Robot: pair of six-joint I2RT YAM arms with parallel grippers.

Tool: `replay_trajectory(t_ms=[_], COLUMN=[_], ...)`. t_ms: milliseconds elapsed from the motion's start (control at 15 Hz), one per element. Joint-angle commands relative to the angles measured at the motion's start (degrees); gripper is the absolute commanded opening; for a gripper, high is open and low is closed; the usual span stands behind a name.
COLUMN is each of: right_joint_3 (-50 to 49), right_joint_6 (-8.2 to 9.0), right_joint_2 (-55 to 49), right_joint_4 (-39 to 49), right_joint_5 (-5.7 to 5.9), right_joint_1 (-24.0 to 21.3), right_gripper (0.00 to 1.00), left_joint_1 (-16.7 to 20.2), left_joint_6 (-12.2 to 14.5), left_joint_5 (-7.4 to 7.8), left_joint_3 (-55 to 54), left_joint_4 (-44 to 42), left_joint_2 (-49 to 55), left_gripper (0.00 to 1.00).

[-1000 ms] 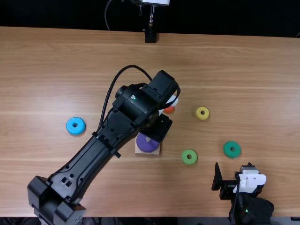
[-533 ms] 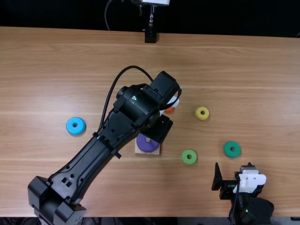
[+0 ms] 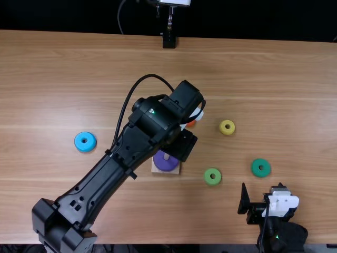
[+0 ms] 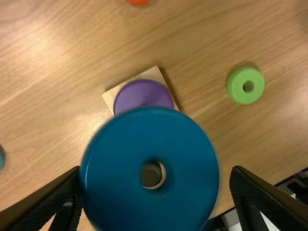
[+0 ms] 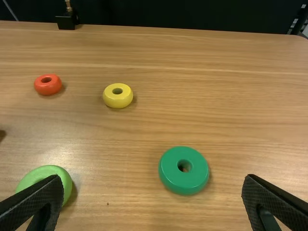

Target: Build the Hanoi tower: stack the rings onto the peg from bottom to top in this color order: purple, dark blue, light blue, dark green, light green, yellow, orange.

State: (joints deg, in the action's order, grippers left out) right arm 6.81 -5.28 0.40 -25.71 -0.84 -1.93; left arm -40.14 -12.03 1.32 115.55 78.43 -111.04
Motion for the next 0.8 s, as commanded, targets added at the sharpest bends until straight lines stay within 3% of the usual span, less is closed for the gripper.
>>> replay_trajectory(t_ms=[0,733], right_joint_3=[-6.81,-6.81], right_joint_6=[0.11,0.11], right_joint_2=[-0.4,-0.4], right_joint_4=[-3.56,-3.56], right_joint_5=[0.53,0.53], right_joint_1=[-0.7,-0.7], right_gripper=[1.0,1.0], left_joint_1=[-0.29,1.2], left_joint_6=[0.01,0.01], left_joint_5=[1.31,0.37], left_joint_3=[0.82,4.78], left_joint_4=[0.98,3.09], left_joint_2=[-1.28,-0.58], left_gripper=[1.0,1.0])
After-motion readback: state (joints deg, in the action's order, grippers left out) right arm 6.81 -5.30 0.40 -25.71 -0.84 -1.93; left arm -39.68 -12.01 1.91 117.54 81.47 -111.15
